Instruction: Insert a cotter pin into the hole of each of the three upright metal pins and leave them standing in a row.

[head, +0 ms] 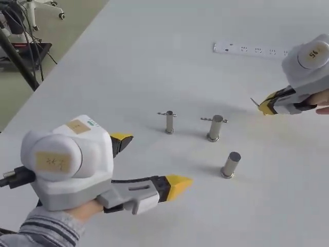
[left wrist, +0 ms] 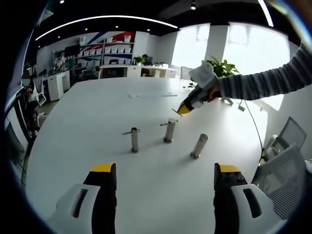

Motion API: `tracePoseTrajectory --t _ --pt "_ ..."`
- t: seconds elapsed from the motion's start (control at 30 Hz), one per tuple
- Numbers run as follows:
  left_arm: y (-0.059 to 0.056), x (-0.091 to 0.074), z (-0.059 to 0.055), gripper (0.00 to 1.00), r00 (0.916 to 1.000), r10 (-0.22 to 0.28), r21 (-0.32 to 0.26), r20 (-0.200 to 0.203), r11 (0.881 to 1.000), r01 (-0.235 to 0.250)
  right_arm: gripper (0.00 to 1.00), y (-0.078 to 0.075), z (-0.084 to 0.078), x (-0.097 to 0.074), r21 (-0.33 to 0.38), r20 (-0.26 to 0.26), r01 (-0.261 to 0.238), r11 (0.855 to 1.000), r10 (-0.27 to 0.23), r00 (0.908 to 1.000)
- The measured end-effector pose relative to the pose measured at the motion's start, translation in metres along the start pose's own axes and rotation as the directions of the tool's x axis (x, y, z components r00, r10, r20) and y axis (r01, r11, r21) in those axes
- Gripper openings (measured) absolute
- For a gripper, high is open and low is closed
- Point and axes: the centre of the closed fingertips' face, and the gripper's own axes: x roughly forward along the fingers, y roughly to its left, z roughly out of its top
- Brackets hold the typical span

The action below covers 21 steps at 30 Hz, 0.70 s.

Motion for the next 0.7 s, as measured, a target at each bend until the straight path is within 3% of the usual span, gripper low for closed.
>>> tracePoseTrajectory --t 0.2,0.4,0.53,0.7 --pt "-0.002 0.0 0.009 0.75 0.9999 -0.011 0.02 -0.002 1.0 0.011 0.0 0.001 0.02 -0.011 -0.024 0.068 0.027 0.999 -0.025 0.9973" --pt "-0.005 0.002 0.019 0.7 0.9995 -0.031 0.021 0.004 0.999 0.031 0.0 0.018 0.038 -0.032 -0.055 0.126 0.031 0.998 -0.023 0.9918" --pt "-0.009 0.003 0.029 0.68 0.9984 -0.054 0.026 0.016 0.998 0.053 0.0 0.038 0.048 -0.044 -0.096 0.159 0.008 0.995 0.007 0.9873" --pt "-0.019 0.007 0.035 0.62 0.9946 -0.103 0.021 0.009 0.994 0.103 0.0 0.064 0.051 -0.053 -0.17 0.159 -0.009 0.985 0.037 0.9866"
